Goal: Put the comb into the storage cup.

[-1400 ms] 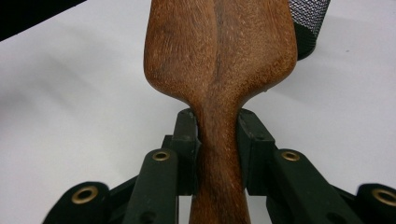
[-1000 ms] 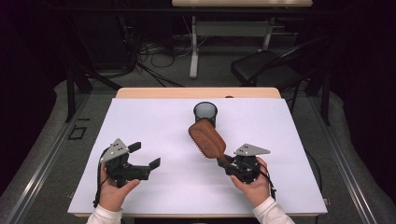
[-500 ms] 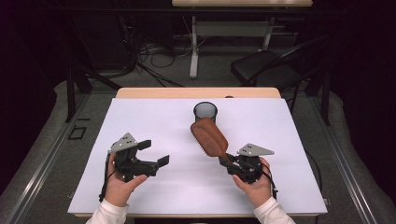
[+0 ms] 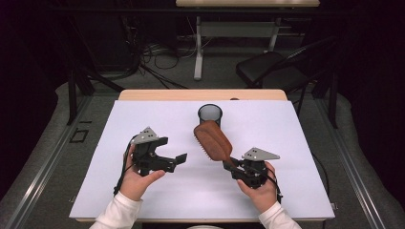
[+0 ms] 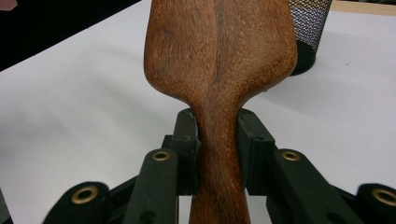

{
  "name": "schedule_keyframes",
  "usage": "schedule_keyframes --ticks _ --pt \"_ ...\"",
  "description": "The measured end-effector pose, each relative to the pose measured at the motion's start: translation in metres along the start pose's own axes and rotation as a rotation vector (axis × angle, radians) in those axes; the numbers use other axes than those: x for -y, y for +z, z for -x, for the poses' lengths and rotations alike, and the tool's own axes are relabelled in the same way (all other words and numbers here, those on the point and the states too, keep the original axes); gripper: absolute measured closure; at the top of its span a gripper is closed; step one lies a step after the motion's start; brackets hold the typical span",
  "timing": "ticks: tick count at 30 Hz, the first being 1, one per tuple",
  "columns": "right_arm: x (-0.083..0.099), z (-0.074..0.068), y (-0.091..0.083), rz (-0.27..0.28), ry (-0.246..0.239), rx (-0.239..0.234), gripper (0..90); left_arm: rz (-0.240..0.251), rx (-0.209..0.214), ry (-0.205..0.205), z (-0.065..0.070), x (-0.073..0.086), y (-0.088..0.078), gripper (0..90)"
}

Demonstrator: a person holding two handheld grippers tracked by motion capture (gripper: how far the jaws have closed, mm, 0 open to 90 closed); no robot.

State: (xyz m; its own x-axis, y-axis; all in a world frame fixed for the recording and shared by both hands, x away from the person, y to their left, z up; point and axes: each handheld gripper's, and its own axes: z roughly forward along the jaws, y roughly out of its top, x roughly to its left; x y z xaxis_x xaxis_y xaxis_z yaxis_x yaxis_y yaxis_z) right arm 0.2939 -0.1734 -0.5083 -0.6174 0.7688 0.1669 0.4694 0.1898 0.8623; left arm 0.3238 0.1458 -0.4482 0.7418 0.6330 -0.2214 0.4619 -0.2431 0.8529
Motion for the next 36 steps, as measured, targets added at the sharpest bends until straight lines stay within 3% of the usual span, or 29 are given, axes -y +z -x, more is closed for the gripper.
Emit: schedule_keyframes --ticks 7,17,27,33,36 --pt "-0.001 -0.001 0.001 0.021 -0.015 -0.008 71.6 -0.014 0.007 -0.002 -0.001 -0.011 0.009 2.1" --pt "-0.003 -0.002 0.006 0.01 -0.019 -0.031 71.6 -0.062 0.028 -0.011 -0.006 -0.024 0.022 2.1" --pt "-0.009 0.0 0.009 0.009 -0.009 -0.048 71.6 -0.078 0.051 -0.092 -0.019 -0.035 0.025 2.6" --pt "-0.015 0.004 0.01 0.013 0.013 -0.065 71.6 -0.088 0.047 -0.108 -0.025 -0.042 0.027 4.1" --pt "-0.018 0.005 0.011 0.004 0.018 -0.075 71.6 -0.08 0.065 -0.136 -0.027 -0.045 0.029 5.3"
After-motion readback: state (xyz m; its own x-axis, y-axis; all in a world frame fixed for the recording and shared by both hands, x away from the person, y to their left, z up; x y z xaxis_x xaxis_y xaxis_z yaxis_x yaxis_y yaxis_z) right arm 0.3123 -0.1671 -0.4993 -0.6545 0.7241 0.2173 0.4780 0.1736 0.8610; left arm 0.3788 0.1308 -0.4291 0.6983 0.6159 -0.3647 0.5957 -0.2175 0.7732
